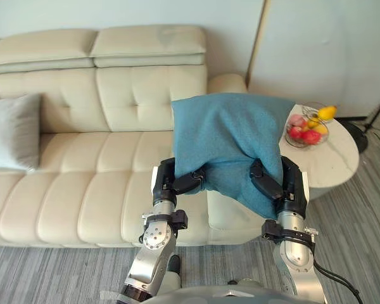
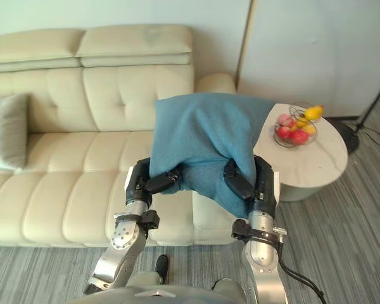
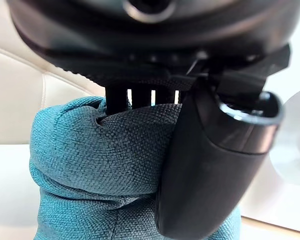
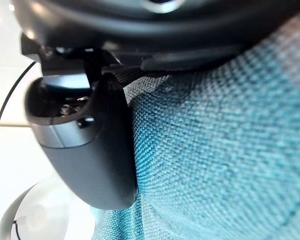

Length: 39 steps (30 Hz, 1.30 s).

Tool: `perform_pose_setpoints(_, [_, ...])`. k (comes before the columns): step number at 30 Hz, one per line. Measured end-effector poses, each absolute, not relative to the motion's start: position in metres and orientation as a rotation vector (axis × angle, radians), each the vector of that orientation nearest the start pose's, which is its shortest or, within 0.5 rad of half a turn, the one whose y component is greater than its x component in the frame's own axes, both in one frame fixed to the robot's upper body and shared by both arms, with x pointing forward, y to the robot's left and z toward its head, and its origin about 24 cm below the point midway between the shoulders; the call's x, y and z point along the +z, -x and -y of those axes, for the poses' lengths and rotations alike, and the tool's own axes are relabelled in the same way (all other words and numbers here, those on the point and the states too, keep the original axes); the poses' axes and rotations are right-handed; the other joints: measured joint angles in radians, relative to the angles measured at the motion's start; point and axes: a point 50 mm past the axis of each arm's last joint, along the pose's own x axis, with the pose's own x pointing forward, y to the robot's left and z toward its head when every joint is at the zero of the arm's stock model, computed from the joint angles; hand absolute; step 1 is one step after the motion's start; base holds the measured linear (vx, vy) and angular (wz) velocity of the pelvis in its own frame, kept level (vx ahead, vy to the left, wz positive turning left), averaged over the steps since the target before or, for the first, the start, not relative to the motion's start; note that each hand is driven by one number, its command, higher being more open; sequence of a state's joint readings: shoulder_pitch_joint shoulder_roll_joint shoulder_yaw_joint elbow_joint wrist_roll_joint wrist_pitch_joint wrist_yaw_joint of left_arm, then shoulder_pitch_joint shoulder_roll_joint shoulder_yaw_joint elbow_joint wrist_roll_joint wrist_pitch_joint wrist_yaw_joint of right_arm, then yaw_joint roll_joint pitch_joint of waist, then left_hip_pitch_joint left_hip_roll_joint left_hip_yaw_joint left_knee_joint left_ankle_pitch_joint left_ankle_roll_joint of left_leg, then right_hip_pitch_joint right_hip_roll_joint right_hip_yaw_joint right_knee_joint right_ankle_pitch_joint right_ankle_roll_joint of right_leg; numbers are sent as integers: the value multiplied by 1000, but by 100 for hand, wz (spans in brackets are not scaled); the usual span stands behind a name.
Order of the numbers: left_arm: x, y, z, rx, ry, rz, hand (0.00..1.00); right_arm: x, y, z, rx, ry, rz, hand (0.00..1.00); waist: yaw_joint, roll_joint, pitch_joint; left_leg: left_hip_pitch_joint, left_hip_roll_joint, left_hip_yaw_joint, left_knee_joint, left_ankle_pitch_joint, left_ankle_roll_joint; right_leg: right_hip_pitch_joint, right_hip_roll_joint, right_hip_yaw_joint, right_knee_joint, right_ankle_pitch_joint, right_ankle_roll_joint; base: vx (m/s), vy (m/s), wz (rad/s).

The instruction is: Pick up cushions and gather them together orderly.

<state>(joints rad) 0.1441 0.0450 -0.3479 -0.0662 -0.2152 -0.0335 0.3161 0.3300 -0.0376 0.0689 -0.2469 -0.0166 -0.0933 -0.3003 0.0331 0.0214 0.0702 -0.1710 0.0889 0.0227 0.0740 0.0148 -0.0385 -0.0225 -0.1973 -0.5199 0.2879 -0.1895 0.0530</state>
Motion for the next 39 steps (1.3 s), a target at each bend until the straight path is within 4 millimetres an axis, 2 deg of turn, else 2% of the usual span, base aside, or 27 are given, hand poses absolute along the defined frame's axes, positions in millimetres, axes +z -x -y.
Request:
perform_pose_setpoints(2, [21,-215,-95,8,186,-119,0,36,-193,173,-319,57,19,0,-8,2,-4,-42,37,125,113,-38,50,3,-33,-29,13,3,4,12,147,58])
perform_pose_setpoints(3, [16,-213,-93,-2,185,-139,0,33,-198,175,-321,72,13,0,-12,21,-17,-55,83,201,184,-25,91,4,-44,-37,33,3,11,45,175,41])
perform_pose_setpoints(4, [14,-213,-91,-6,186,-152,0,32,-200,177,-324,89,8,0,-13,34,-27,-58,82,218,186,-21,54,5,-47,-44,42,2,17,71,220,50])
perform_pose_setpoints(5, [11,-212,-90,-11,184,-164,0,29,-201,178,-330,108,-1,0,-26,33,-41,-59,62,242,162,-12,39,7,-66,-56,39,7,25,72,287,87])
perform_pose_setpoints(6, [8,-211,-89,-32,164,-175,0,26,-201,181,-346,114,-15,0,-42,18,-64,-55,9,231,62,29,41,10,-99,-103,14,27,55,62,297,93])
perform_pose_setpoints(8, [7,-211,-88,-55,142,-176,0,24,-200,183,-364,117,-24,0,-46,9,-65,-42,-11,246,7,37,59,23,-114,-139,-16,55,72,64,214,80])
perform_pose_setpoints(9, [2,-210,-87,-64,131,-199,0,18,-199,185,-379,121,-51,0,-46,5,-64,-30,-36,233,-14,74,55,54,-119,-156,-38,80,80,66,186,79])
perform_pose_setpoints(12, [-8,-208,-89,-65,116,-238,0,7,-197,183,-383,117,-98,0,-46,-4,-64,-7,-87,205,-26,75,68,79,-170,-160,5,95,77,60,181,57])
perform_pose_setpoints(13, [-9,-207,-91,-64,107,-241,0,4,-197,182,-377,112,-112,0,-46,-8,-61,-6,-110,195,-25,67,87,62,-209,-152,73,98,73,72,284,43])
perform_pose_setpoints(14, [-10,-206,-94,-64,97,-246,0,1,-196,181,-371,110,-131,0,-44,-12,-57,2,-123,190,-24,57,101,39,-244,-131,148,110,54,83,356,25])
perform_pose_setpoints(15, [-13,-203,-99,-55,89,-256,0,-4,-196,178,-352,111,-155,0,-37,-9,-40,32,-128,192,-25,38,117,-10,-279,-76,270,164,-30,72,312,3])
perform_pose_setpoints(16, [-15,-202,-102,-46,86,-263,0,-6,-196,175,-339,111,-165,0,-37,-6,-28,51,-126,188,-28,26,130,-41,-293,-43,334,200,-89,49,290,-11])
perform_pose_setpoints(18, [-17,-200,-111,-19,83,-273,0,-9,-196,170,-320,101,-177,0,-46,-8,-7,74,-120,180,-39,12,140,-112,-253,59,434,110,-70,2,139,-1])
perform_pose_setpoints(20, [-18,-200,-112,-19,82,-274,0,-9,-196,170,-313,94,-178,0,-63,-1,17,100,-118,149,-91,11,142,-194,-72,177,404,5,-4,26,71,30])
perform_pose_setpoints(24, [-18,-198,-111,-40,78,-278,0,-10,-195,171,-311,101,-181,0,-88,-29,25,132,-171,132,-127,12,141,-214,50,174,184,-2,-14,85,29,39])
perform_pose_setpoints(26, [-19,-198,-106,-56,84,-280,0,-10,-193,173,-320,108,-182,0,-98,-36,22,134,-205,126,-90,-9,157,-196,64,203,95,33,-78,132,-14,56])
perform_pose_setpoints(28, [-20,-195,-100,-66,103,-289,0,-10,-187,178,-334,119,-191,0,-98,-7,15,94,-183,110,36,-89,129,-140,79,171,43,46,-68,187,-45,42])
perform_pose_setpoints(29, [-20,-194,-100,-63,106,-292,0,-7,-185,176,-339,111,-189,0,-88,-5,15,56,-155,132,170,-139,70,-99,90,155,10,53,-71,245,-58,31])
perform_pose_setpoints(30, [-21,-193,-101,-59,109,-296,0,-2,-184,175,-340,106,-177,0,-87,-7,16,6,-124,178,316,-169,48,-62,101,145,-16,54,-72,203,-46,22])
perform_pose_setpoints(31, [-22,-192,-101,-59,113,-300,0,1,-182,175,-341,105,-164,0,-83,-7,16,-25,-100,210,422,-182,41,-32,110,145,-35,55,-72,213,-27,3])
perform_pose_setpoints(32, [-22,-190,-100,-63,122,-305,0,8,-181,175,-340,107,-138,0,-65,-7,18,-70,-40,262,579,-217,39,18,127,154,-68,55,-72,176,-14,-22])
perform_pose_setpoints(33, [-22,-190,-99,-67,128,-306,0,12,-181,176,-342,108,-121,0,-52,-5,17,-80,-1,280,627,-241,51,37,136,162,-78,54,-73,283,37,-50])
perform_pose_setpoints(34, [-21,-190,-96,-71,146,-300,0,21,-182,177,-346,111,-79,0,-37,-1,12,-100,66,264,634,-272,57,49,147,185,-86,53,-74,235,73,-60])
perform_pose_setpoints(35, [-19,-191,-93,-72,159,-290,0,27,-185,176,-346,109,-49,0,-35,0,12,-105,97,234,574,-275,48,50,148,207,-88,53,-73,276,159,-70])
perform_pose_setpoints(37, [-14,-192,-90,-79,177,-269,0,33,-187,178,-356,116,-17,0,-33,2,10,-80,122,138,386,-228,28,49,141,250,-88,52,-70,230,251,-60])
perform_pose_setpoints(38, [-13,-193,-88,-82,183,-263,0,33,-187,180,-366,121,-18,0,-33,3,5,-43,125,78,284,-119,-68,56,130,285,-87,39,-33,280,348,-48])
perform_pose_setpoints(39, [-13,-193,-90,-83,174,-262,0,30,-185,179,-375,112,-33,0,-43,-25,0,-23,87,85,274,-117,-60,59,101,306,-98,34,-13,260,348,-37])
